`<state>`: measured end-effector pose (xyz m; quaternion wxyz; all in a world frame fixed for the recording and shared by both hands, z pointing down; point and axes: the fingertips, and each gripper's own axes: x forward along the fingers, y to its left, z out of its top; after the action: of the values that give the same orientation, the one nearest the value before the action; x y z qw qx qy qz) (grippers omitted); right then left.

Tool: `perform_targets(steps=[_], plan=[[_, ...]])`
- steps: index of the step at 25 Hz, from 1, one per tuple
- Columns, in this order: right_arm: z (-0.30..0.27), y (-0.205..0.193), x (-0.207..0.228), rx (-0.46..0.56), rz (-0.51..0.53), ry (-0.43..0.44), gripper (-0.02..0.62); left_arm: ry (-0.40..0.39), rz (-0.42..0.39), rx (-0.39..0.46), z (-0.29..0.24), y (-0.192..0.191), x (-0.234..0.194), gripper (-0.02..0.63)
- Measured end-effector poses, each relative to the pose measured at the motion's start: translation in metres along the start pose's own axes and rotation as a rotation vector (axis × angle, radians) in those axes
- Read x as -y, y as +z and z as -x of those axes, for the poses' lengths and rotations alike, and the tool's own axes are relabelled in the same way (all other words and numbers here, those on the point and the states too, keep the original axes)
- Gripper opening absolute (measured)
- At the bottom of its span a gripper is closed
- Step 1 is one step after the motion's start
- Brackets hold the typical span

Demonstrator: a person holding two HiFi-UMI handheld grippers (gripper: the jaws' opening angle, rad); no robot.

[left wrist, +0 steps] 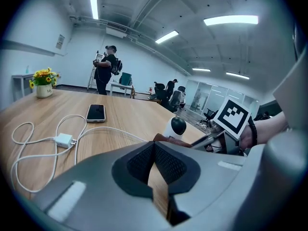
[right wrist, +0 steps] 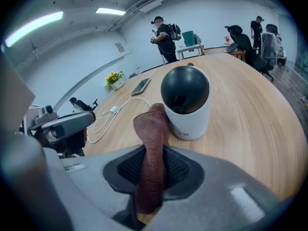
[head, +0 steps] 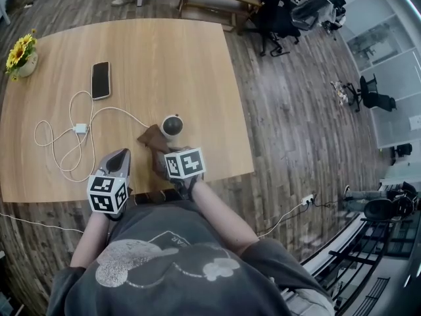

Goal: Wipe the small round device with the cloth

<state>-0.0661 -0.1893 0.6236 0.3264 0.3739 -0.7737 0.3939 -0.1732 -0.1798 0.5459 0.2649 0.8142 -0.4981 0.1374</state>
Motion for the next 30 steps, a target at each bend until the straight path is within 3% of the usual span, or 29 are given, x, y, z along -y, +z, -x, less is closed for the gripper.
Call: perform_targets(steps=[8, 18, 24, 30], plan=[[0.015, 0.004, -0.041, 0.080, 0.111, 0.067, 0.078, -0.025, 0.016, 0.006, 0.005, -0.007, -0.002, 0.018], [0.027, -0.033, -0.079, 0.065, 0.213, 0.110, 0.078, -0.051, 0.033, -0.004, 0.018, -0.031, 0.003, 0.018], [0.046, -0.050, -0.080, 0.103, 0.194, 0.162, 0.078, -0.021, 0.022, -0.004, 0.030, -0.045, 0.026, 0.018], [0.091, -0.093, -0.056, 0.139, 0.172, 0.173, 0.078, 0.017, 0.021, 0.010, 0.042, -0.061, 0.072, 0.018]])
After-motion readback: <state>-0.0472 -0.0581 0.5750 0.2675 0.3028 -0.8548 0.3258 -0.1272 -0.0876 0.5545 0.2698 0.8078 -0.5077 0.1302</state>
